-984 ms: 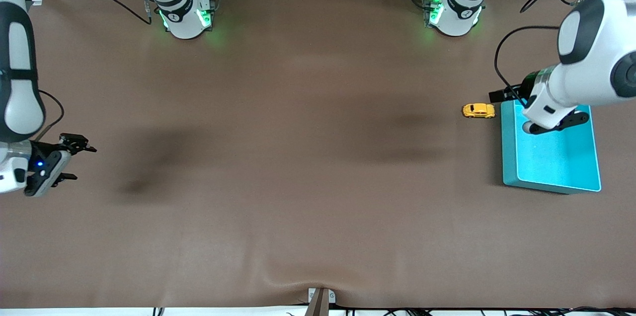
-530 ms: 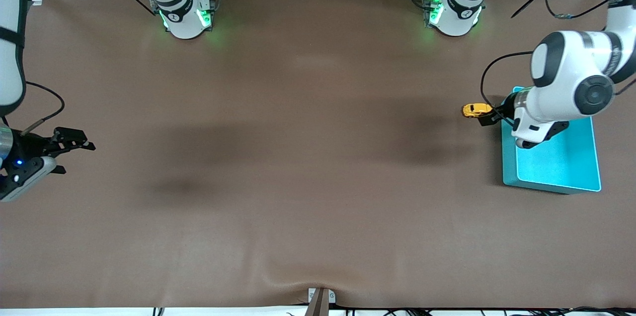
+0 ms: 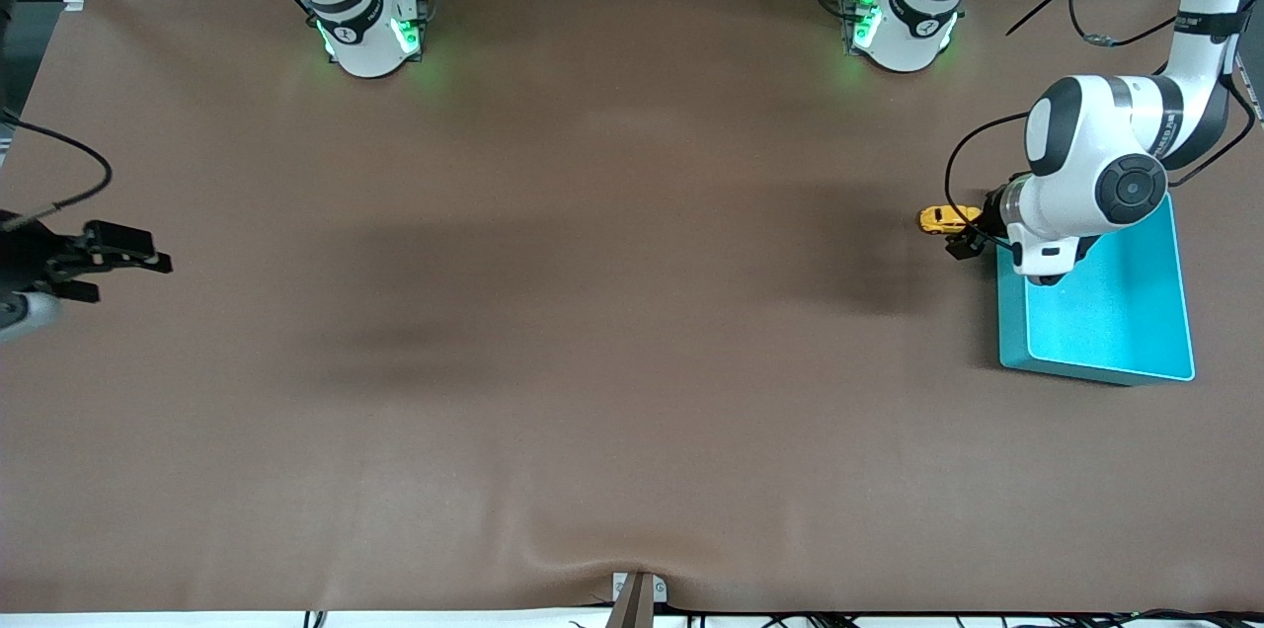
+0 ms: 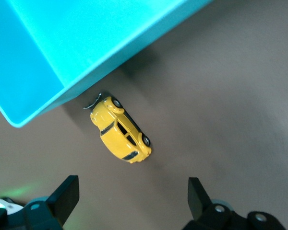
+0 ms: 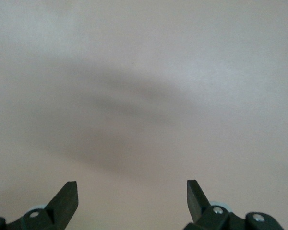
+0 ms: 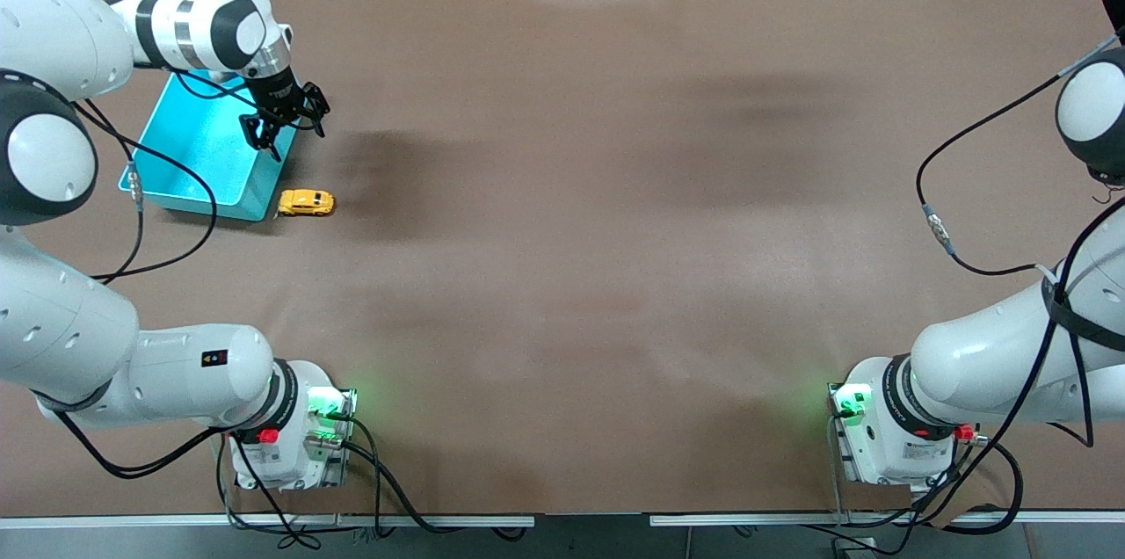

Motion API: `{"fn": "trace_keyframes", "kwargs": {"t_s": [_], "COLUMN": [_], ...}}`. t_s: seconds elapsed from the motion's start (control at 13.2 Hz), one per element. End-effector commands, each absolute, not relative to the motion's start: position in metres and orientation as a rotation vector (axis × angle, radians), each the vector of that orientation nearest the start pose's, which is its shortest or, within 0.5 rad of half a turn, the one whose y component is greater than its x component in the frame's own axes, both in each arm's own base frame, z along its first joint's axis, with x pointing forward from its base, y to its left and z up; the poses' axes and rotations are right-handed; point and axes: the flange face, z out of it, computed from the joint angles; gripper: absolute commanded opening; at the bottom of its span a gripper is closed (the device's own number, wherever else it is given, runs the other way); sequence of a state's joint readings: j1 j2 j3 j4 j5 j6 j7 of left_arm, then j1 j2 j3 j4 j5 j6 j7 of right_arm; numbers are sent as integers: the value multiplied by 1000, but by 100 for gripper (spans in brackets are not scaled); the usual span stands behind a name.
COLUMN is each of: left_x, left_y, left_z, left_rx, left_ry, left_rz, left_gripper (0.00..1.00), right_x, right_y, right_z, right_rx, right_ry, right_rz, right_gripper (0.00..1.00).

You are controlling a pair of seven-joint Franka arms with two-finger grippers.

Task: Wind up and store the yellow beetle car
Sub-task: 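Lower the left gripper and grasp the yellow car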

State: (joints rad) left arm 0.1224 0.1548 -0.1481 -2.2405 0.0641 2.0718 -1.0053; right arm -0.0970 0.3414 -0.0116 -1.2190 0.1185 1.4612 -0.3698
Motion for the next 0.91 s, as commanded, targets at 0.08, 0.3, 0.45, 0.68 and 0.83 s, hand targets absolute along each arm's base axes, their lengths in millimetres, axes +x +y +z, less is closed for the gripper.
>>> {"fn": "trace_keyframes", "kwargs": {"t_s": [0.08,0.3,0.45,0.68,0.83], "left_x": [499,486,476,465,458], "left_y": [-10,-9,5,18,25], "left_z": [248,221,206,192,188], "left_rx": [-2481,-2439,-2372,-2331,-2323], "left_ry": [-1522,-1615,-1675,-1734,-1761], "left_rz": [353,321,279,254,249], "left_gripper": [100,100,100,100,100], "right_x": [614,587,567,552,554], "right_y": [-48,-44,-43,-41,-37], "right_z": [629,644,647,644,644], "right_rx": [-3087,-3092,-3092,-3084,-3082], "right_ry": [-175,-72,-35,19,12], "right_rz": [23,-1,-62,-73,-64], "right_gripper": [100,100,100,100,100]}}
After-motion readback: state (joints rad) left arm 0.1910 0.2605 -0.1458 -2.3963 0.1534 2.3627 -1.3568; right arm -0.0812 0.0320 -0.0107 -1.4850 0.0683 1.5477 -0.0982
